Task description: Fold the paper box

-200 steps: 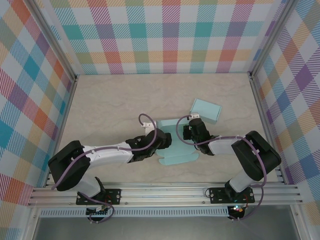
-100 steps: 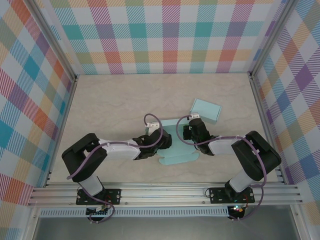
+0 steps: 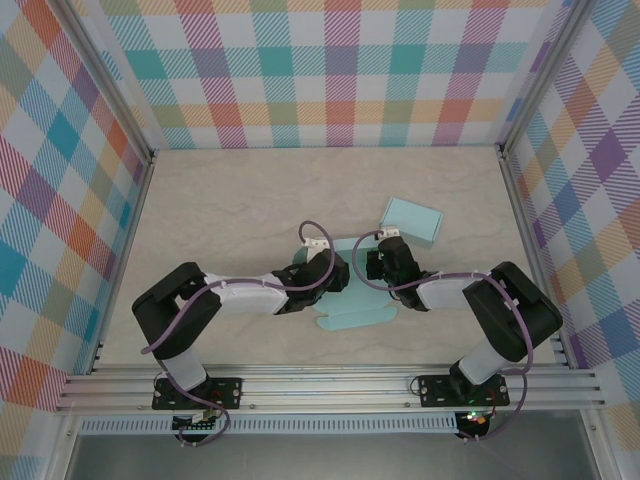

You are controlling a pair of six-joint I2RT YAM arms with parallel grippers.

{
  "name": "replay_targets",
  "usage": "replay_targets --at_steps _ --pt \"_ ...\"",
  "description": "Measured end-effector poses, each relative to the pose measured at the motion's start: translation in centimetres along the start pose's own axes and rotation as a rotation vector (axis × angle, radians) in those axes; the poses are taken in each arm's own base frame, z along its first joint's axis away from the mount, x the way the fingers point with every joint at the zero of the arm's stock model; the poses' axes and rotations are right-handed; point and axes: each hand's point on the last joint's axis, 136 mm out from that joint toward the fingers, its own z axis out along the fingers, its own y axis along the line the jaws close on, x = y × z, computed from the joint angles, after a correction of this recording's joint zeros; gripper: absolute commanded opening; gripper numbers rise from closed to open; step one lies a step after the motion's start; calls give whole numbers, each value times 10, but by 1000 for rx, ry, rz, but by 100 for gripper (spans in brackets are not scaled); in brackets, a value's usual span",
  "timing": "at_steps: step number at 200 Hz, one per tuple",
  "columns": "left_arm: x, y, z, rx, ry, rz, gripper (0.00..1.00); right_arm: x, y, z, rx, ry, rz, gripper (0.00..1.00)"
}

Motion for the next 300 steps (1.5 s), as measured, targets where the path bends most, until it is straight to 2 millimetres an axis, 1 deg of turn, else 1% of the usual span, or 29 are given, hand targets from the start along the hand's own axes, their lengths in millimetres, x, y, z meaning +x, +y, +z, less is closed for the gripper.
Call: replay_targets --at_steps 27,42,61,74,93,106,122,136,145,162,177,188,203,216,228,247,272,285,293,300 --pt "-1 -2 -3 11 3 21 63 0 -1 0 4 -1 0 0" --pt "-4 -3 -13 31 3 31 63 0 0 0 3 -1 1 0" --pt "-12 -4 -36 71 -13 41 65 0 0 0 3 0 0 0" --pt "-19 -6 -57 111 -30 50 69 0 0 0 3 -1 0 0" --pt "-28 -12 -85 174 -54 65 71 0 0 0 2 0 0 0" --pt "-32 -14 -101 207 -66 74 74 0 0 1 2 0 0 0" --pt "-35 -10 -118 221 -81 86 77 -1 1 1 0 0 1 0" --pt "-42 -1 -130 196 -109 98 77 -1 1 2 -1 1 0 0" --pt "-50 9 -137 162 -137 99 75 -1 1 2 -4 2 0 0" --pt "-64 32 -146 73 -185 94 72 -1 2 2 -5 2 0 0" --pt "-79 63 -150 -29 -224 61 71 -1 2 2 -6 2 1 0" --pt "-90 87 -151 -103 -247 17 71 -1 3 2 -11 5 0 0" --pt "-98 117 -149 -185 -261 -33 70 -1 4 3 -15 6 0 0" --pt "-98 138 -143 -241 -250 -61 70 -1 4 3 -16 6 0 0" --pt "-93 148 -134 -268 -223 -62 70 -1 5 3 -19 7 0 0" --pt "-82 152 -114 -273 -166 -40 70 -1 6 4 -22 8 1 0" --pt "-71 148 -83 -255 -105 11 69 -2 7 5 -26 10 2 0" --pt "-64 145 -67 -240 -70 41 63 -2 8 5 -29 12 4 0" --pt "-60 143 -58 -230 -46 58 57 -2 8 6 -30 14 7 0" --pt "-56 139 -49 -217 -25 75 56 -2 9 6 -32 15 8 0"
